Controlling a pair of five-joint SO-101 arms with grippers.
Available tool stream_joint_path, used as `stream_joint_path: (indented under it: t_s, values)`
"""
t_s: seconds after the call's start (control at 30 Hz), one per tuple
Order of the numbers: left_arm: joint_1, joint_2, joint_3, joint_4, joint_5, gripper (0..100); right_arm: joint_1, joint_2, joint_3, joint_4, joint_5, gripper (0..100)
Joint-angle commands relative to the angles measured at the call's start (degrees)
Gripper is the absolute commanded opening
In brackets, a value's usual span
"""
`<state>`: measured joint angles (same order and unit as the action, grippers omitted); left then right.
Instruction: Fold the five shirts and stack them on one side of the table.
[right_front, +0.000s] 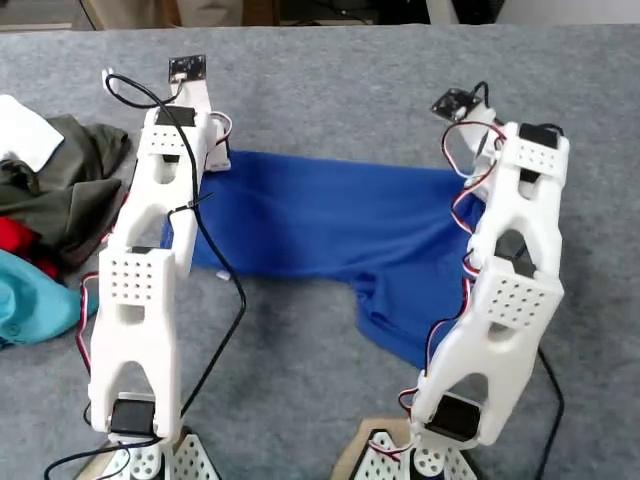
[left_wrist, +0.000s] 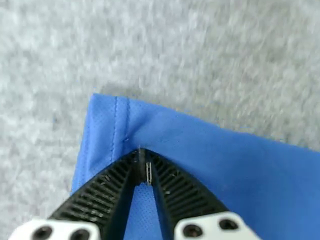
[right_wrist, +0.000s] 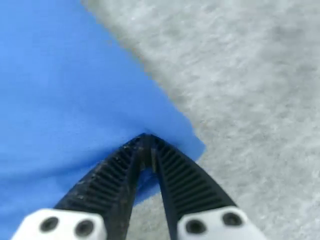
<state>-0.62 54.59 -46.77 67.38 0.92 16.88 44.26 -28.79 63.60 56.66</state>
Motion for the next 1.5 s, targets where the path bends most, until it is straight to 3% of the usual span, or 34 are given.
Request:
stream_joint_path:
  t_s: [0.0, 0.33, 0.43, 0.5, 0.67, 0.97, 1.13, 1.3, 1.47]
  values:
    - [-1.2, 0.2, -5.8, -0.4, 0.4, 2, 0.1, 0.6, -7.7, 3.9, -1.8, 0.6]
    - [-0.9, 0.2, -26.8, 20.5, -0.3, 2, 0.0, 0.6, -28.5, 32.0, 1.9, 0.6]
    - [0.4, 0.2, -33.8, 28.9, -5.2, 2, -0.1, 0.2, -32.7, 38.9, 5.1, 0.5]
    - [1.8, 0.7, -37.4, 33.8, -7.7, 2, 0.7, -2.1, -31.3, 38.9, 5.5, 0.5]
    - [1.5, -1.0, -36.1, 33.7, -6.4, 2, 1.1, -14.6, -12.6, 38.7, 8.0, 0.5]
    - [2.3, -22.5, -4.8, 33.5, -6.5, 2, -3.6, -48.8, 37.6, 24.3, 9.1, 0.9]
    - [0.3, -38.3, 14.6, 32.0, -6.9, 2, -12.1, -65.2, 59.8, 17.8, 6.2, 1.2]
    - [-6.1, -50.0, 37.8, 19.7, -7.0, 2, -20.7, -69.1, 70.5, 13.5, 1.7, 11.5]
    - [-12.0, -57.5, 64.5, -0.7, -9.5, 2, -25.5, -69.1, 72.4, 12.7, -0.1, 11.7]
